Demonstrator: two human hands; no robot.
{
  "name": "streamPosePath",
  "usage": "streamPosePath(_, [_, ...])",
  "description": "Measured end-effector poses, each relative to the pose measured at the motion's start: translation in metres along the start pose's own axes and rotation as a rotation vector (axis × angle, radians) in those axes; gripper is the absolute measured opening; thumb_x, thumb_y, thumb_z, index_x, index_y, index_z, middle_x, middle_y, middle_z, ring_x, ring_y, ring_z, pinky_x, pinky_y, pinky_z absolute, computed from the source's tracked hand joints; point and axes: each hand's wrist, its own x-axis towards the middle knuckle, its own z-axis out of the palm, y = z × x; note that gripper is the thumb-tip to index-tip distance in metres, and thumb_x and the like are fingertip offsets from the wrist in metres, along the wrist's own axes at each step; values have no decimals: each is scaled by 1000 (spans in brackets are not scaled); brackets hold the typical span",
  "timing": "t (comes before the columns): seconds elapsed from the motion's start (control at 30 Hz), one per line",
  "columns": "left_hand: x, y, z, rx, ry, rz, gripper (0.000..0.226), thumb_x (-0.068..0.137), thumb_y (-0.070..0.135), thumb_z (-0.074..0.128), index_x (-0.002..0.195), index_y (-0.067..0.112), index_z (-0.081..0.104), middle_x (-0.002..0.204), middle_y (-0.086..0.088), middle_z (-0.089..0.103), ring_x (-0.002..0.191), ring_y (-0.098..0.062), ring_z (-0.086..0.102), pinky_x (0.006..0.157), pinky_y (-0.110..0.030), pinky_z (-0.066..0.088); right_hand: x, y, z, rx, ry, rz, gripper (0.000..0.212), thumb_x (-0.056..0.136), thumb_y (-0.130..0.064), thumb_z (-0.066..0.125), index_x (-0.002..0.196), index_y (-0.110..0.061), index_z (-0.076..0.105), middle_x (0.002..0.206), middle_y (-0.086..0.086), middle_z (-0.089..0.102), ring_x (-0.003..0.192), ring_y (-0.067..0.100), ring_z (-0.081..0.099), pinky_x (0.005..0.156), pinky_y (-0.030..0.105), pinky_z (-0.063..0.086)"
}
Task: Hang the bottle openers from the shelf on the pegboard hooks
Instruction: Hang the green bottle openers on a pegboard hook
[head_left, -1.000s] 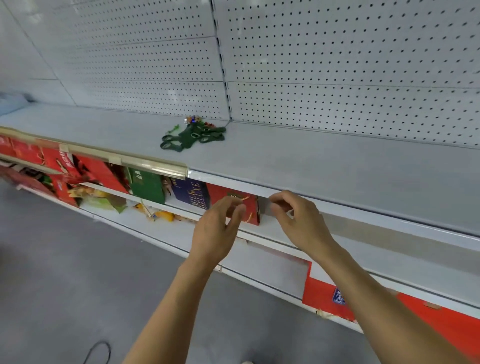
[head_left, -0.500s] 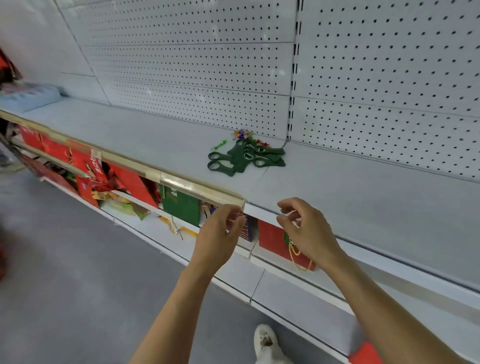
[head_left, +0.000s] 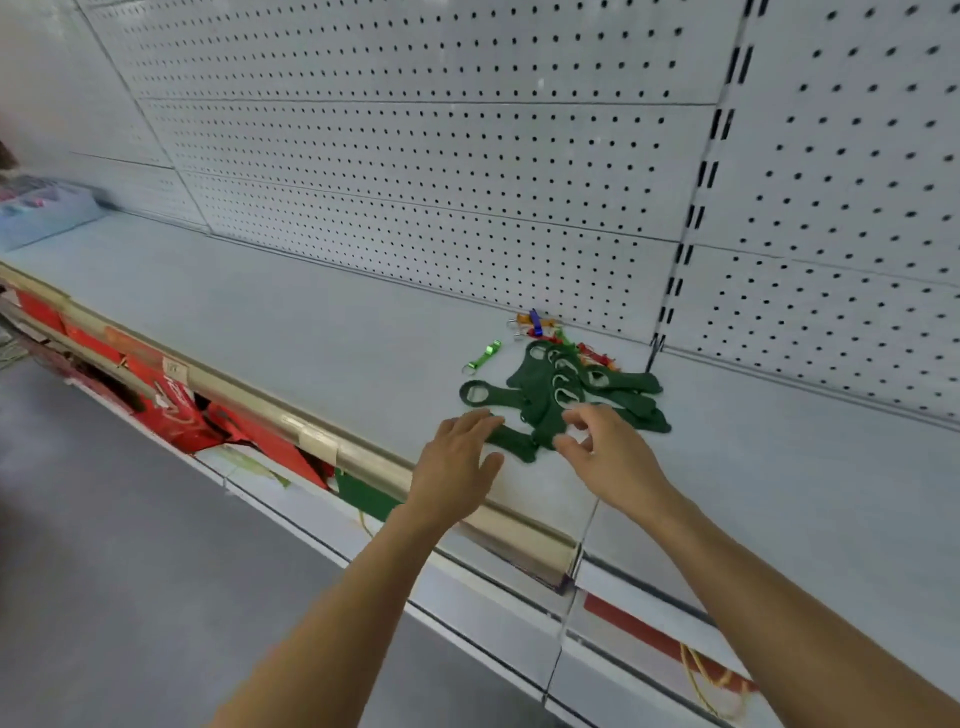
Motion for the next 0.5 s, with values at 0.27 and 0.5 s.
streamPosePath(0.27, [58, -50, 6, 264, -153, 263, 47, 99, 41, 42, 144, 29, 40, 151, 7, 39, 141, -18, 29, 108, -39, 37, 56, -22, 31, -348, 35, 191, 63, 88, -57, 55, 126, -8, 43, 126, 13, 46, 115, 29, 50, 86, 38, 46])
streamPosePath(0.5, [80, -75, 2, 411, 142, 701, 40, 89, 38, 36, 98, 27, 73, 92, 10, 73, 82, -17, 66, 61, -28, 52, 64, -35, 46, -433, 7, 298, 39, 89, -26, 58, 120, -7, 45, 128, 15, 42, 113, 35, 47, 85, 35, 42])
